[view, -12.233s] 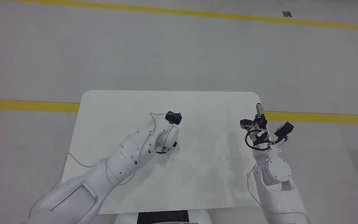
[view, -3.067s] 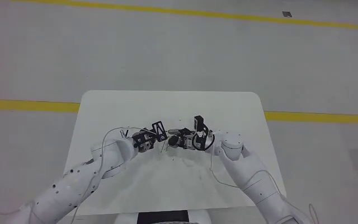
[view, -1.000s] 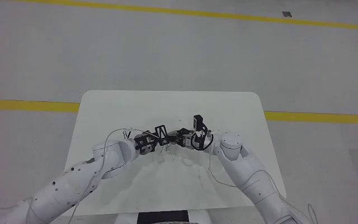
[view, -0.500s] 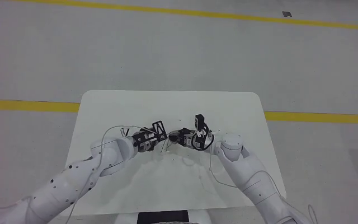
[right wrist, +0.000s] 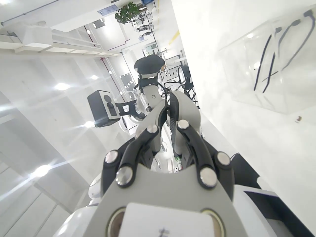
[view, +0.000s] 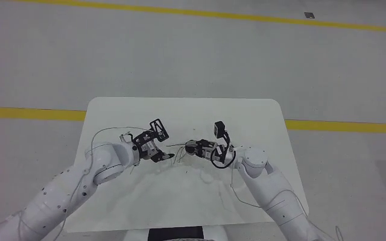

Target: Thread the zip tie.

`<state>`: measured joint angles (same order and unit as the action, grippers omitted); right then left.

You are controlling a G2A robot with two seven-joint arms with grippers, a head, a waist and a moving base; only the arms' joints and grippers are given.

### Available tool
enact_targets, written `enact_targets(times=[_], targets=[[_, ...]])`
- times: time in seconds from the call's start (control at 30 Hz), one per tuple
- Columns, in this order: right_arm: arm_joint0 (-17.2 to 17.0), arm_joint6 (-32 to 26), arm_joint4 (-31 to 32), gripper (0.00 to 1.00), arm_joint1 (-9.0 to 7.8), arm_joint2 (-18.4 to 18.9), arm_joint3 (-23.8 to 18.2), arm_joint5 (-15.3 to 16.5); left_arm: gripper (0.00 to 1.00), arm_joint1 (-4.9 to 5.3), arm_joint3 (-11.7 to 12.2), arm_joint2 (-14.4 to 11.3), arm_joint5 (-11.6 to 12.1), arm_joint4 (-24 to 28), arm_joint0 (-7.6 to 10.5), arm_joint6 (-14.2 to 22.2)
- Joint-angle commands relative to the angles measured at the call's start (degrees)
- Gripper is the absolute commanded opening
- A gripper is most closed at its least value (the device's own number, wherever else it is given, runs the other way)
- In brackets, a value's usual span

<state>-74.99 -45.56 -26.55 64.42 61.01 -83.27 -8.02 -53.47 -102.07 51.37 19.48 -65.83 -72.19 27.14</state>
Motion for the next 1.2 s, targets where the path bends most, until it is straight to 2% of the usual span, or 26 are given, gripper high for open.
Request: enact_targets(times=[0.0,0.07,0.13,0.2,0.3,0.37,0.47,0.53,0.6,0.8,0.93,1.0,1.17], targets=[[0.0,0.0,-0.01,0.0,0.0,0.0,0.01,-0.01,1.0,0.0,-0.01,-0.01,0.0,0.0,-0.01,-0.02],[-0.22,0.84,0.11,0.0,0.03,0.04,-0.22,0.45,1.0,-0.09,0.8,0.37,-0.6,2.05,-0.27,-1.05],[-0.9,1.43,-0.14,0.0,-0.01,0.52,-0.5,1.88,1.0,-0.17,3.07,2.01,-0.96,8.1,-0.29,-2.18],[-1.63,1.13,-0.03,0.0,-0.17,1.35,-0.71,4.23,1.0,-0.1,5.32,4.0,0.0,18.06,-0.64,-2.72],[-2.56,0.33,0.44,0.0,-0.39,2.24,-0.91,7.49,1.0,0.52,6.81,4.97,0.0,29.48,-0.15,-0.25],[-3.04,0.23,0.87,0.0,-0.47,2.67,-1.01,9.65,1.0,1.04,7.89,5.08,0.0,36.75,0.91,2.3],[-3.39,0.41,1.75,0.0,-0.51,3.0,-0.99,12.55,1.0,1.54,8.98,4.22,0.0,45.72,2.19,5.48],[-3.5,0.48,2.43,0.0,-0.47,2.91,-1.08,14.61,1.0,1.76,10.72,3.57,0.0,52.38,3.31,8.14],[-3.57,0.59,2.6,0.0,-0.44,2.83,-1.0,15.27,1.0,1.92,11.85,3.13,0.0,52.71,4.79,9.8],[-3.62,0.82,2.66,0.0,-0.43,2.82,-1.05,15.26,1.0,1.89,11.92,3.07,0.0,53.17,4.67,9.72],[-4.12,1.81,3.26,0.0,-0.39,3.05,-0.8,17.74,1.0,1.56,14.65,3.36,0.0,65.11,5.25,12.96],[-4.32,0.23,1.88,0.0,-0.31,3.12,-0.42,20.92,1.0,1.33,15.68,3.59,0.0,72.55,5.71,16.77],[-3.71,-2.16,1.72,0.0,-0.12,2.66,0.8,25.78,1.0,0.26,18.77,4.2,0.0,83.38,7.3,27.52]])
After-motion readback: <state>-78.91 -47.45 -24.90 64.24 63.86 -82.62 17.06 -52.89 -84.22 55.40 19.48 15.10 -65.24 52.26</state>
